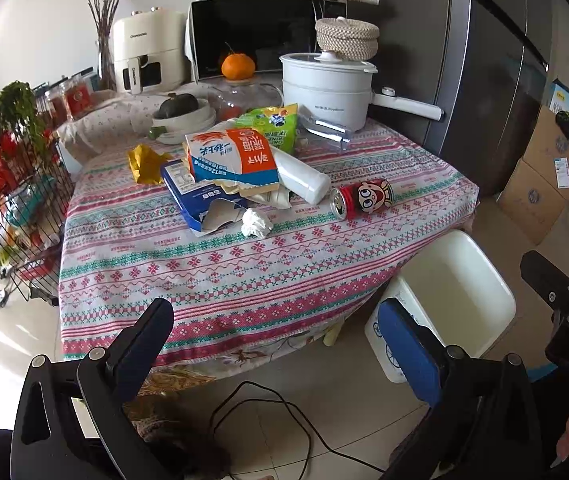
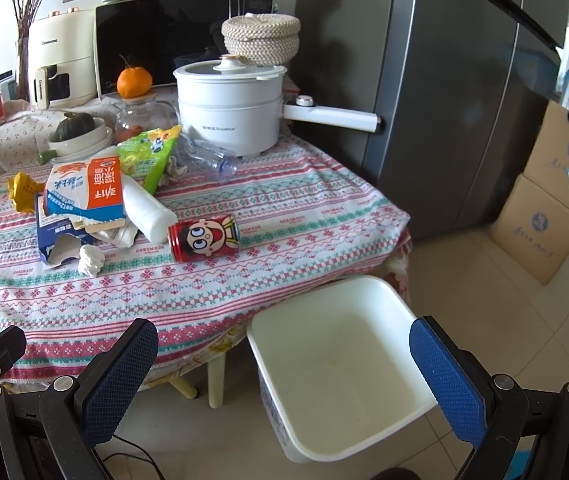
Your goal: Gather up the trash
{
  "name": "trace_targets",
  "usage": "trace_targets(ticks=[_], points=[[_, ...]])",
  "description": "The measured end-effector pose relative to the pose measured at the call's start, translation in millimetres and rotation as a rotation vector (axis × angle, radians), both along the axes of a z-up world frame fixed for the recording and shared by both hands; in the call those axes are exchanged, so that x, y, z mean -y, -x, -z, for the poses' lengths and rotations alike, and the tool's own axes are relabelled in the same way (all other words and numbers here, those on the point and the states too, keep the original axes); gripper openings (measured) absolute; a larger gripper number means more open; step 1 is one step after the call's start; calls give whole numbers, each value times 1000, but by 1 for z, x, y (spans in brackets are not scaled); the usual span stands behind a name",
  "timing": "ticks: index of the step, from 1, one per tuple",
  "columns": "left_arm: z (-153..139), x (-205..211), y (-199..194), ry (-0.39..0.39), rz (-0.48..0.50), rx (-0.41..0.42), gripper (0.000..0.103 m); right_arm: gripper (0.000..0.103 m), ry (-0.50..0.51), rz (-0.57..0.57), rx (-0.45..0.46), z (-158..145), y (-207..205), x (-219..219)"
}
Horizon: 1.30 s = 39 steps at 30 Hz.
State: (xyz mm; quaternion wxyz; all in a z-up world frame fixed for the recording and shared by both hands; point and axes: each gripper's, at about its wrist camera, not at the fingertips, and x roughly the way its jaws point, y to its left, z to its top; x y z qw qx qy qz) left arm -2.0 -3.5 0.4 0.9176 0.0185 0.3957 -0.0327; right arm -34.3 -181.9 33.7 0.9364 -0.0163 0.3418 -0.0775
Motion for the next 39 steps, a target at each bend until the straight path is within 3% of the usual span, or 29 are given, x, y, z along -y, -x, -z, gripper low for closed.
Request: trace_targets(ticks=[39], points=[[1, -1, 1, 2, -4, -1, 103, 103, -5, -3, -7, 1, 0, -1]])
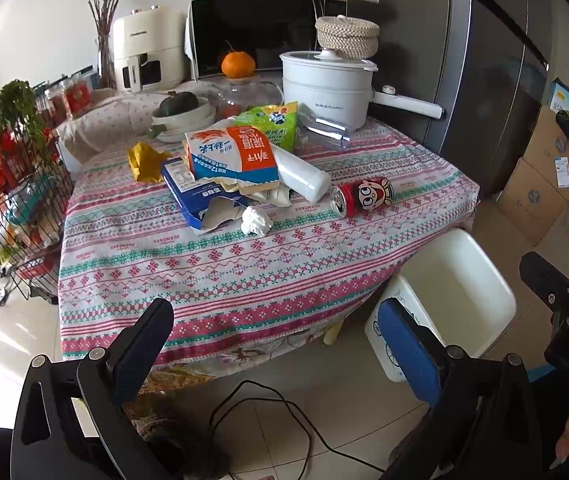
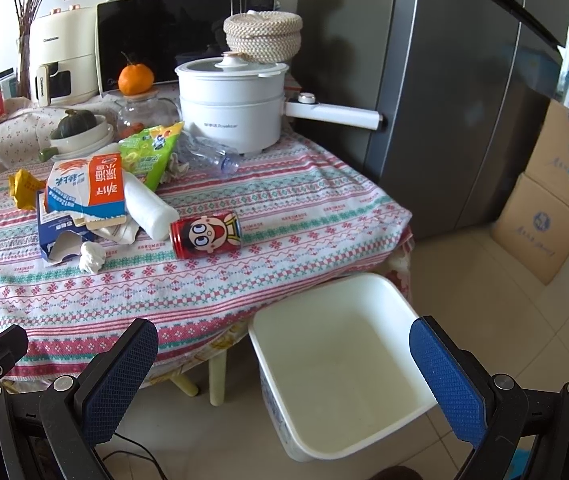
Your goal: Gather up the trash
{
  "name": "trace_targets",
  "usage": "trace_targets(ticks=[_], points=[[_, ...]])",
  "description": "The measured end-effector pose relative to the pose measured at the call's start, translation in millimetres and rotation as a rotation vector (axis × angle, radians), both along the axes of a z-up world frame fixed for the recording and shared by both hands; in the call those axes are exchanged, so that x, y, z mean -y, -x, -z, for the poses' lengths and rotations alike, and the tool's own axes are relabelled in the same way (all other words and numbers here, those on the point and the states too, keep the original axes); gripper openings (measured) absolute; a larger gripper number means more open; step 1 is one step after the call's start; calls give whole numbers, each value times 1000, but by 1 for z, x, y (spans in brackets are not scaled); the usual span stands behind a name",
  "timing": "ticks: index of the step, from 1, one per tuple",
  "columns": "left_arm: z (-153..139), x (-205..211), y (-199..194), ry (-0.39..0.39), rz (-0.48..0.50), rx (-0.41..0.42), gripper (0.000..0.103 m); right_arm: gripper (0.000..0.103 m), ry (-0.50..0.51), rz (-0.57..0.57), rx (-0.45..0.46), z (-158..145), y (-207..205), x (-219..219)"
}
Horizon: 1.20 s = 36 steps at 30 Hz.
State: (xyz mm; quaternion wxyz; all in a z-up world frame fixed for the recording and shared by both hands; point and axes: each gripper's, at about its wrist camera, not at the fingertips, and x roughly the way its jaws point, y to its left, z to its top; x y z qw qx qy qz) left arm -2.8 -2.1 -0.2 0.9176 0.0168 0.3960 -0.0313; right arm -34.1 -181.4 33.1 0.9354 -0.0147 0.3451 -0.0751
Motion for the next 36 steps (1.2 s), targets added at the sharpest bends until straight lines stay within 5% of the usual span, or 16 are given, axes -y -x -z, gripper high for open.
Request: trace_targets(ticks=[21, 29, 36], points=[[-1, -9, -15, 19, -18, -35, 103, 103, 5, -49, -6, -17, -7, -2], [-12, -33, -67, 19, 2, -110, 103, 103, -4, -166, -70, -36, -56, 10], [-1, -63, -145, 81, -3, -237, 103, 103, -85, -246, -216, -15, -131, 10]])
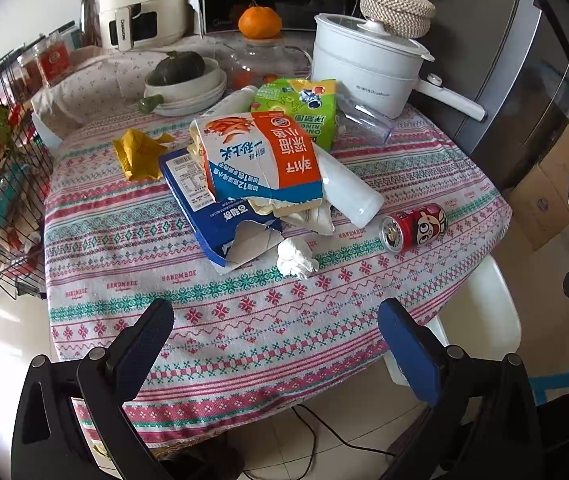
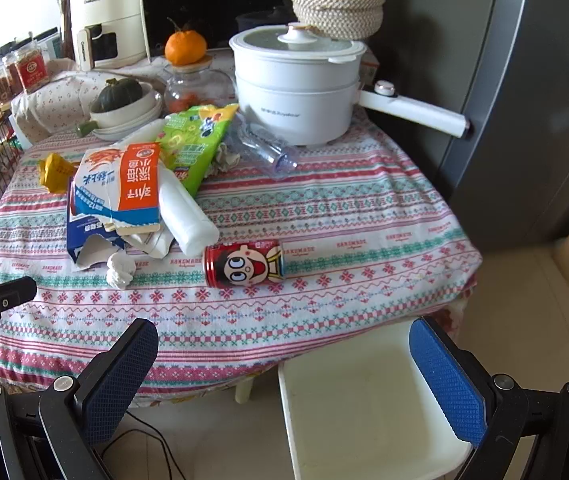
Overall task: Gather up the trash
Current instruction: 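Reach the right gripper to the red drink can and close on it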
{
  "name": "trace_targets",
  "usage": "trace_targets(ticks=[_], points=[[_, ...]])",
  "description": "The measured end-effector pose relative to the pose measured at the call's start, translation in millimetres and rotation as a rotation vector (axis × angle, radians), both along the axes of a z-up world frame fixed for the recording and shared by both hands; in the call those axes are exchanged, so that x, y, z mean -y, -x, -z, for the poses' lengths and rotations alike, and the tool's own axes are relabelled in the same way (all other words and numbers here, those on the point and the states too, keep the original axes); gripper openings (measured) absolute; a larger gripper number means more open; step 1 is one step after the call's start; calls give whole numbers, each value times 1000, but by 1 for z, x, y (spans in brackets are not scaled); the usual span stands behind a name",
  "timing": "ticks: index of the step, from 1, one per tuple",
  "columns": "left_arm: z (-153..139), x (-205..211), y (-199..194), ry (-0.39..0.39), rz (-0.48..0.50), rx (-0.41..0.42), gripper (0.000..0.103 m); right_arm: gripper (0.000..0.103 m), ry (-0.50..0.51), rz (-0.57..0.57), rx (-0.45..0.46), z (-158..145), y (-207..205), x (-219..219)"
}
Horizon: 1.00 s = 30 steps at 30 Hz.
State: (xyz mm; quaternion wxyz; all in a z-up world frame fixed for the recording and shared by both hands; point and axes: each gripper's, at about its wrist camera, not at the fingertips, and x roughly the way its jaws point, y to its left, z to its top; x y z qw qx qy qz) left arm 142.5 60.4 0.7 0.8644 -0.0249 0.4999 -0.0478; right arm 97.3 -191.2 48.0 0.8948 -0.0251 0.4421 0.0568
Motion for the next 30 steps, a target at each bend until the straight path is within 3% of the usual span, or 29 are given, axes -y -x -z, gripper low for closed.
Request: trace_targets(ticks=[5, 8, 10, 14, 17, 20, 22, 25, 30], points=[[18, -28, -54, 113, -44, 15, 102, 103, -104, -2, -57, 36, -36, 5], [34, -47, -84, 171, -75, 9, 95, 103, -135, -28, -194, 65, -55, 6], [41, -58, -103, 216, -93, 9, 88, 103, -127, -47, -221, 71, -67, 3], [57, -76, -133, 296, -156, 5, 86, 103, -85, -72, -215, 72, -92, -7], [70, -86, -150, 391, -208, -20, 76, 103, -135, -65, -256, 78, -112, -10], [80, -90, -159, 480, -250, -54, 59, 103, -171, -48, -306, 90, -131, -13], [83, -89, -161, 510, -259, -70, 40, 103, -152, -19, -324, 99, -141, -12], [80, -82, -161, 539, -245, -68, 21, 103, -118, 0, -348, 113, -153, -11], [55, -71, -152, 540, -180, -13, 11, 103, -140, -11, -383, 130, -159, -11]])
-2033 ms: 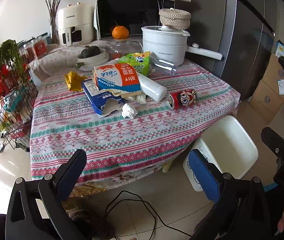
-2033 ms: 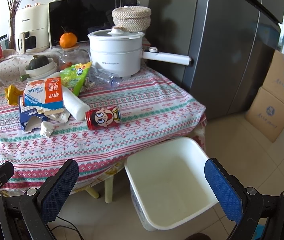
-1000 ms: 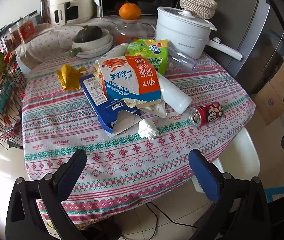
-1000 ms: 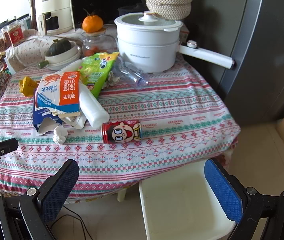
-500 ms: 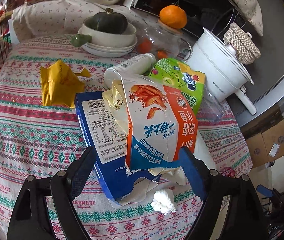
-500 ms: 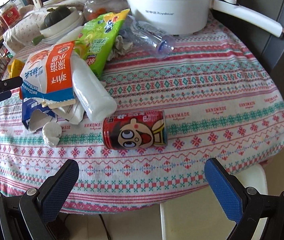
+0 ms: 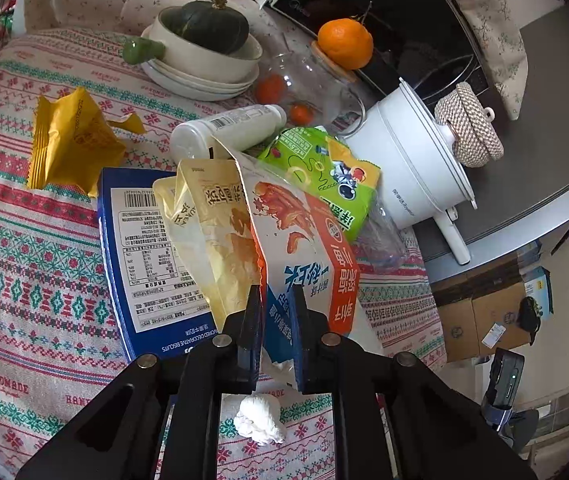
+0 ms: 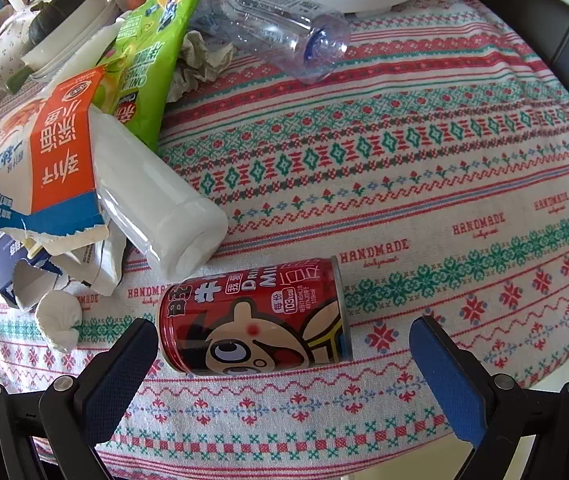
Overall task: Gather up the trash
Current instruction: 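Reach the right gripper to the red drink can and close on it, then carry the red can over the white bin and open the right gripper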
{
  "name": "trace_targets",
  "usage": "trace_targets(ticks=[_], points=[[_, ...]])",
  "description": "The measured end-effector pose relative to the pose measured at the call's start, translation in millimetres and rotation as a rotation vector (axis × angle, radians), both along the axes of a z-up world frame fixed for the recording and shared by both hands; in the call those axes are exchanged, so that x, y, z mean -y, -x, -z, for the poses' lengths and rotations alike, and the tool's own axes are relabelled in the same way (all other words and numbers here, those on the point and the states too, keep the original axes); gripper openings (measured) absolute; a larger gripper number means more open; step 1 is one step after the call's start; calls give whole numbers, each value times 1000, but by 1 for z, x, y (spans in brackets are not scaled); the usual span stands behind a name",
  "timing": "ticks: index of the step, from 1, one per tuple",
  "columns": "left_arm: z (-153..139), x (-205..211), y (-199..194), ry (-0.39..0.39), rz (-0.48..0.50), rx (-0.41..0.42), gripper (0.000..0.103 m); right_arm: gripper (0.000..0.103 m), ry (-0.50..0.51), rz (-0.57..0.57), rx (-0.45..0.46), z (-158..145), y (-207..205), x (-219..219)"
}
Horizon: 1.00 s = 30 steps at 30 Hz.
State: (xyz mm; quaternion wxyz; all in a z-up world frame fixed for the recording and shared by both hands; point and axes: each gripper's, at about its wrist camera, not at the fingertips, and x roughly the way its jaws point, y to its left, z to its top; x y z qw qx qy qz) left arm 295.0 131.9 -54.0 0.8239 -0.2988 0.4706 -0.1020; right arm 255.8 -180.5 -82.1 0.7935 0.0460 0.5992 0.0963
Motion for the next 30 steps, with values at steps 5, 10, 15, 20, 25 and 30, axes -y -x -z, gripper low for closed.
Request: trace_targets(ticks=[5, 10, 15, 20, 25, 30], points=[[-22, 8, 13, -24, 29, 45, 6, 103, -52, -7, -2, 4, 0, -3], [-44, 6, 37, -41, 47, 94, 0, 103, -11, -10, -22, 17, -2, -13], [-56, 4, 58, -81, 63, 126, 0, 96, -45, 31, -46, 25, -2, -12], [-67, 4, 75, -92, 80, 158, 0, 96, -104, 81, -40, 19, 6, 6], [-81, 16, 96, -80, 133, 190, 0, 95, -129, 86, -5, 1, 22, 24], [-95, 44, 117, -79, 234, 230, 0, 95, -141, 99, 55, -30, 49, 48]])
